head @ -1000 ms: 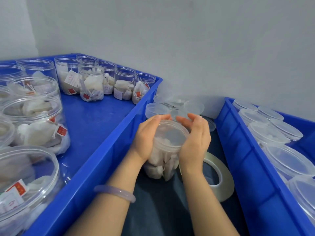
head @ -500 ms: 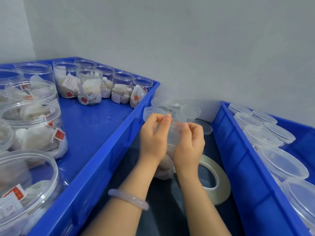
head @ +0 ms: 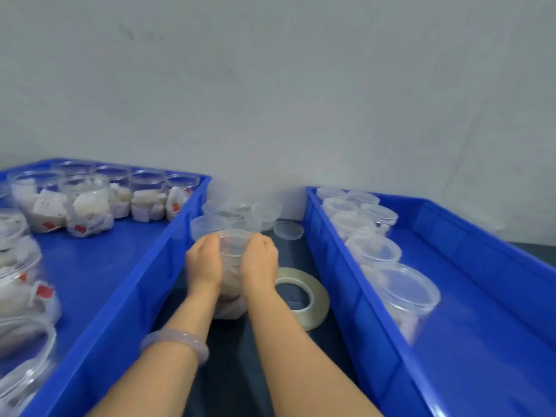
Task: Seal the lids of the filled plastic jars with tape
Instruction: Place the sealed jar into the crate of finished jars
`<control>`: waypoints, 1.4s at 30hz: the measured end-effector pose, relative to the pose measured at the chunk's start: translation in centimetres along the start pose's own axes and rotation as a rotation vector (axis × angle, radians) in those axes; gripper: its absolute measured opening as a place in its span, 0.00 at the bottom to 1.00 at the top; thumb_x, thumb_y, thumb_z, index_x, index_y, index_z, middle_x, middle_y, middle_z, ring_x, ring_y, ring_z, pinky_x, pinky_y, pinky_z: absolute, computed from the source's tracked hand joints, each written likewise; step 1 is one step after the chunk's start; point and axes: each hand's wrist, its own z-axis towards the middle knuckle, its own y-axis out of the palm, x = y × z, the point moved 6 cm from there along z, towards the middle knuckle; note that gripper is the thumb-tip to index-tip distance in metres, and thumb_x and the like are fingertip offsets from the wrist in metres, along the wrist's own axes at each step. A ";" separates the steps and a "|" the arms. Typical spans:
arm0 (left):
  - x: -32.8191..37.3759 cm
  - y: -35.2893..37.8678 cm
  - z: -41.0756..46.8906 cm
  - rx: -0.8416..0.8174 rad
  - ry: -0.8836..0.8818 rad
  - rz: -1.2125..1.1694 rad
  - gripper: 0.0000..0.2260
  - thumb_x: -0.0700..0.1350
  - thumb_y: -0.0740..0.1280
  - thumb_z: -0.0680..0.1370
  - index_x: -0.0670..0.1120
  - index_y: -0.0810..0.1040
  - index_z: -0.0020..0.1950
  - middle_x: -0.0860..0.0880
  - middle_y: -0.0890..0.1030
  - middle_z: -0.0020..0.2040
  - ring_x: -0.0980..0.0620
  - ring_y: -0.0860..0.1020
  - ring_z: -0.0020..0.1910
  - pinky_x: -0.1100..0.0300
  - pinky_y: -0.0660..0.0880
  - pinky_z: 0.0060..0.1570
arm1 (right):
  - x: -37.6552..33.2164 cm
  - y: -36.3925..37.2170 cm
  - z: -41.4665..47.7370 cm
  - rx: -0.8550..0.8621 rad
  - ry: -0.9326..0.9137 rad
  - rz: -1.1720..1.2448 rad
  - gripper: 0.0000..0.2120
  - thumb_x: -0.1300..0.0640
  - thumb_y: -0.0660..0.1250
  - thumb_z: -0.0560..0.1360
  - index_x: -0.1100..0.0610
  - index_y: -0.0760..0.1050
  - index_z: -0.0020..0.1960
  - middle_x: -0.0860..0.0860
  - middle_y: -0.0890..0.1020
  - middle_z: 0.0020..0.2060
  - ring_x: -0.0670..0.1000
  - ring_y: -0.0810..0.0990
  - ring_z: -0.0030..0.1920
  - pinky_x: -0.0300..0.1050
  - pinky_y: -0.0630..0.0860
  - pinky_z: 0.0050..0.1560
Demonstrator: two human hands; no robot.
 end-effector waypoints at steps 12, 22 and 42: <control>18.1 17.2 -9.2 -0.545 0.418 -0.034 0.16 0.48 0.64 0.79 0.44 0.74 0.65 0.44 0.77 0.63 0.48 0.74 0.62 0.59 0.69 0.60 | -19.9 -17.7 1.6 0.426 -0.677 0.185 0.06 0.60 0.59 0.74 0.53 0.74 0.44 0.51 0.79 0.39 0.53 0.79 0.47 0.49 0.74 0.53; 5.1 27.4 -13.8 -0.931 0.468 0.780 0.20 0.57 0.56 0.81 0.49 0.71 0.68 0.45 0.76 0.64 0.43 0.73 0.64 0.51 0.69 0.62 | -5.3 -29.8 8.6 0.648 -0.172 -0.362 0.12 0.55 0.56 0.80 0.58 0.75 0.54 0.58 0.79 0.54 0.58 0.74 0.55 0.41 0.59 0.45; 6.5 20.4 -8.7 -0.693 0.736 1.044 0.10 0.43 0.59 0.78 0.44 0.77 0.55 0.42 0.78 0.58 0.40 0.72 0.59 0.52 0.67 0.49 | -6.4 -26.0 9.9 0.234 -0.121 -0.816 0.17 0.53 0.63 0.78 0.68 0.80 0.48 0.63 0.81 0.45 0.62 0.77 0.46 0.51 0.71 0.46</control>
